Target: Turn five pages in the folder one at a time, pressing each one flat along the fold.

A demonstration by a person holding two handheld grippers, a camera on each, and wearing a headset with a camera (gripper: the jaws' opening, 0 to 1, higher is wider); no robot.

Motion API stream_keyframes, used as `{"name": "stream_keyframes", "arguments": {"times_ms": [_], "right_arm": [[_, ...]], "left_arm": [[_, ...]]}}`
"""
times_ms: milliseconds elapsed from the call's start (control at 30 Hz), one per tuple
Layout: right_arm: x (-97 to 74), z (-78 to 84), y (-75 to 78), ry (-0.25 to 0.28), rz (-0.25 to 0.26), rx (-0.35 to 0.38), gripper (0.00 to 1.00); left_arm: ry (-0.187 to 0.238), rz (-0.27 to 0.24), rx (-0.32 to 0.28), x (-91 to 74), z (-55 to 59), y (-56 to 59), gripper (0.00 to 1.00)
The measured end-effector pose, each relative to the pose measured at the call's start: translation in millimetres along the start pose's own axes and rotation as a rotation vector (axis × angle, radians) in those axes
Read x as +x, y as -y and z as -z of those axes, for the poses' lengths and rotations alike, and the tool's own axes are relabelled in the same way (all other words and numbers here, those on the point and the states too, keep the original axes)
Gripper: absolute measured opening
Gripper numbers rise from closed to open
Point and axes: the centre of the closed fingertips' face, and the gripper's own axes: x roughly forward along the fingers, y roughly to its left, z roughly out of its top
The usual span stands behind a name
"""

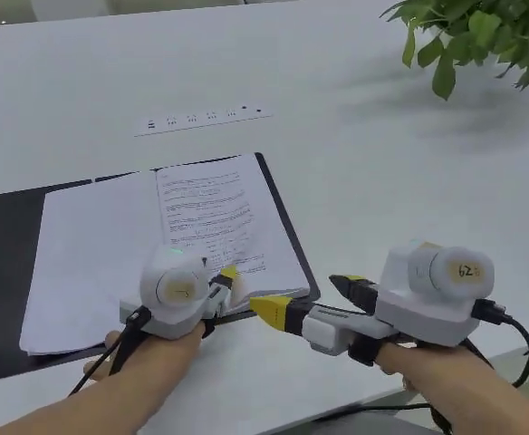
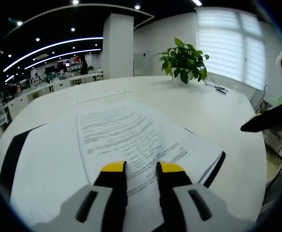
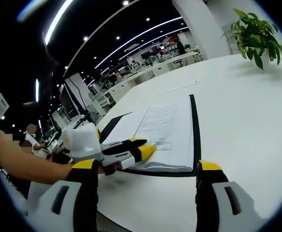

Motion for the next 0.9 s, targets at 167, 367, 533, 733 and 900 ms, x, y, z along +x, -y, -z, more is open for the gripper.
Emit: {"name": "stream_keyframes", "arguments": {"times_ms": [167, 367, 533, 733, 900], "right_arm": [[5.7, 0.3, 2.6, -0.011, -0.005, 0.074, 0.71], [18.7, 0.1, -9.7, -0.019, -0.041, 0.11, 0.67], [35.6, -0.7, -2.6, -0.014, -0.027, 0.101, 0.66], [51.8, -11.5, 16.9, -0.006, -0.01, 0.1, 0.63], [63.4, -18.0, 31.6, -0.013, -0.009, 0.1, 0.59]], "left_arm": [[0.001, -0.012, -0.015, 0.7, -0.3, -5.2, 0.18], [0.009, -0.008, -0.023, -0.3, -0.3, -4.3, 0.18], [0.011, -0.007, -0.024, -0.3, -0.6, -4.4, 0.18], [0.014, -0.005, -0.031, -0.4, -0.7, -4.1, 0.18], [0.015, -0.004, -0.035, -0.7, -0.8, -4.1, 0.18]]}}
